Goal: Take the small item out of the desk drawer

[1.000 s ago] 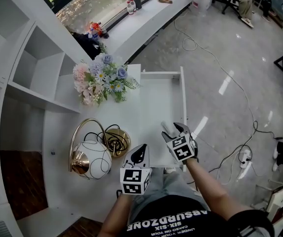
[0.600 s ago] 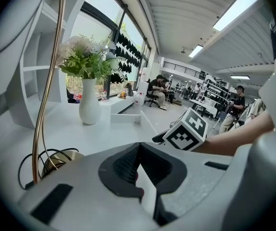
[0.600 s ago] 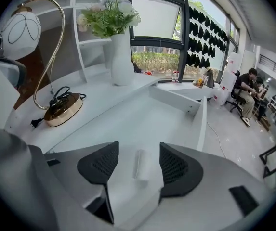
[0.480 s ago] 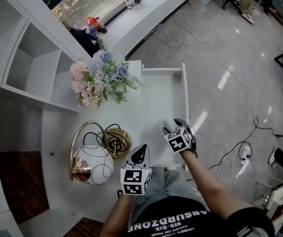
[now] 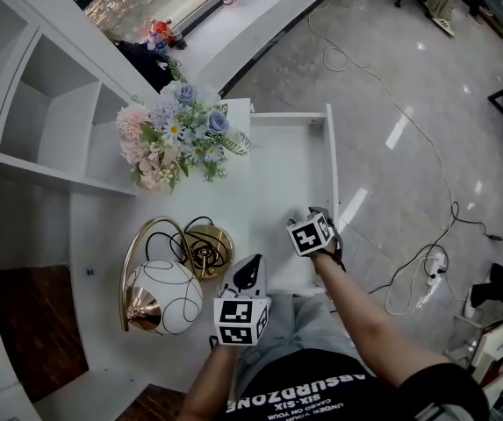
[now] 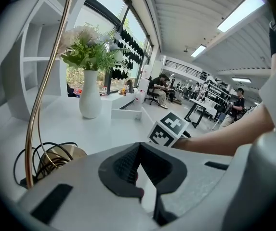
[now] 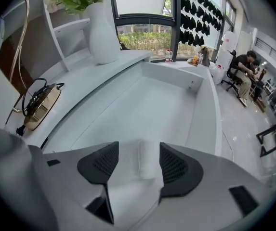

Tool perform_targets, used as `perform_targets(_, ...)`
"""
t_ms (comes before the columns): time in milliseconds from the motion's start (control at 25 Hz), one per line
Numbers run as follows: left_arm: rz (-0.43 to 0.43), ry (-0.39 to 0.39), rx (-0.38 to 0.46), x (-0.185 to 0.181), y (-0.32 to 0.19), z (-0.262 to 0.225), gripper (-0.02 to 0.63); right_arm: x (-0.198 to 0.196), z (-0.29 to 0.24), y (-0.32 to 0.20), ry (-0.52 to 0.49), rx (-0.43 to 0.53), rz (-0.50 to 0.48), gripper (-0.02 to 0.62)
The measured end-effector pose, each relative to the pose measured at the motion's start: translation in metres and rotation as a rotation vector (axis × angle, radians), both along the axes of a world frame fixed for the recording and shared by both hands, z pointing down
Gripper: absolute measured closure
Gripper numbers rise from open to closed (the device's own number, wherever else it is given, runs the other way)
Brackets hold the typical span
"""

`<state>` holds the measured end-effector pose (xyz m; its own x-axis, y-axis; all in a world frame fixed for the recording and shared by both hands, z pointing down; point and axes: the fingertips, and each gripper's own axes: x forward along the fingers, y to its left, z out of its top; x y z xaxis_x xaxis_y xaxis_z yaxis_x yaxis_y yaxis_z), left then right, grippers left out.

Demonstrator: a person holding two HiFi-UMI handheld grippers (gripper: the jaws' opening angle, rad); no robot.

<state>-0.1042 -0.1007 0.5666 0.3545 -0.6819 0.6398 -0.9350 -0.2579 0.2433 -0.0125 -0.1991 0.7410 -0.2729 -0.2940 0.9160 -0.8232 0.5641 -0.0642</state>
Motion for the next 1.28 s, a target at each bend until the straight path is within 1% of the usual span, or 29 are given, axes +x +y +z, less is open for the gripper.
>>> perform_targets(160, 0.002, 0.006, -0.012, 0.000, -0.001, 0.004, 0.601, 0.000, 0.011, -0.004, 0.008, -0.020, 0.033, 0.338)
perform_targets(320, 0.003, 0.014, -0.024, 0.000, -0.002, 0.008, 0.601, 0.001, 0.024, -0.006, 0.045, -0.046, 0.058, 0.339)
perform_targets(560, 0.000, 0.022, -0.034, -0.001, -0.003, 0.013, 0.601, 0.004, 0.043, -0.005, 0.055, -0.107, 0.096, 0.345)
perform_targets(720, -0.004, 0.023, -0.043, -0.003, -0.003, 0.015, 0.601, 0.005, 0.051, -0.006, 0.064, -0.116, 0.099, 0.345)
perform_targets(880, -0.011, 0.029, -0.050, -0.004, -0.001, 0.018, 0.601, 0.006, 0.060, -0.003, 0.060, -0.143, 0.106, 0.348)
perform_targets(960, -0.010, 0.029, -0.054, -0.004, 0.000, 0.020, 0.601, 0.009, 0.063, 0.000, 0.078, -0.160, 0.113, 0.368)
perform_targets(1080, -0.006, 0.030, -0.056, -0.005, 0.001, 0.023, 0.601, 0.014, 0.063, 0.000, 0.101, -0.162, 0.120, 0.452)
perform_targets(1280, 0.007, 0.026, -0.056, -0.005, 0.000, 0.025, 0.601, 0.012, 0.062, 0.000, 0.074, -0.169, 0.118, 0.468)
